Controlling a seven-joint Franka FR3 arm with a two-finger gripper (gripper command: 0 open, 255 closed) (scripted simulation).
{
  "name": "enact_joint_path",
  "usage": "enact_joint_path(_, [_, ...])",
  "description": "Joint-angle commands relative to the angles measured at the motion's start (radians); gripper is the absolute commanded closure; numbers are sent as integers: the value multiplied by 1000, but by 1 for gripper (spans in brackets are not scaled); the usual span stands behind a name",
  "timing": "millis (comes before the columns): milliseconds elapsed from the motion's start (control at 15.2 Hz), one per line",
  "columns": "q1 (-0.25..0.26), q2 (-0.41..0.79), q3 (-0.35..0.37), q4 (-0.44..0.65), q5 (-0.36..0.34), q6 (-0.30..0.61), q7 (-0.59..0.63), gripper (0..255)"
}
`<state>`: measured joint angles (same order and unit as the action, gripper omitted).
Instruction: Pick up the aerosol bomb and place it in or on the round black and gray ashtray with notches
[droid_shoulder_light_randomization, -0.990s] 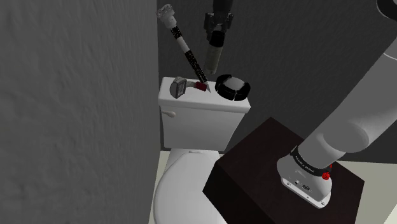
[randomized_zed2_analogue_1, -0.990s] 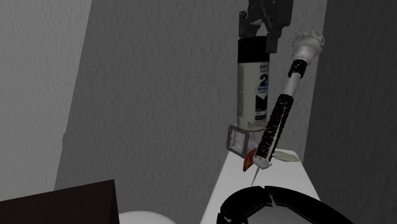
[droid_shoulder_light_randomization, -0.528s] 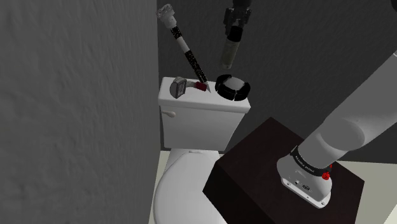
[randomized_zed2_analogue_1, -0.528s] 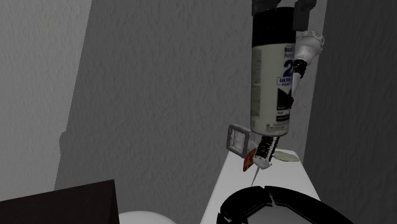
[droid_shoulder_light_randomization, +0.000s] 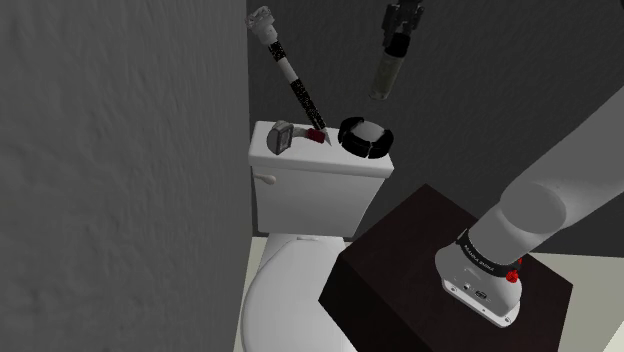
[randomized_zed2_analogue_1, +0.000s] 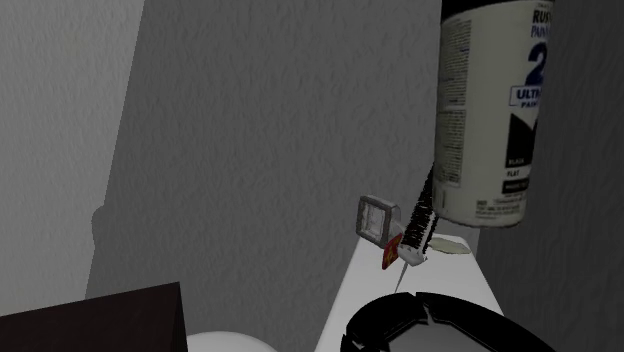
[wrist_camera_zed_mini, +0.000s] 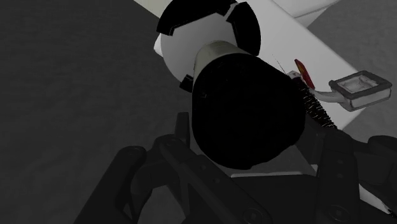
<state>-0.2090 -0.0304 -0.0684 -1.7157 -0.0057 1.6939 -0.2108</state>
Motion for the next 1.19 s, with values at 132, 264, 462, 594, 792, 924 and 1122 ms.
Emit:
enact_joint_path(132, [-4,0,-4,-42,0,43,-9,255])
enact_joint_path(264, [-4,-2,-4,-71,0,70,-9,255])
enact_joint_path(462, [-4,-2,-4,-111,0,110,-9,255])
enact_joint_path(594, [-4,-1,-4,-137,0,137,-8,255])
enact_joint_path(792, [-4,2,-4,-174,0,177,-9,255])
enact_joint_path(924, [-4,5,-4,-198,0,203,-9,255])
enact_joint_path(1122, [-4,11,-5,-231,1,243,-9,255])
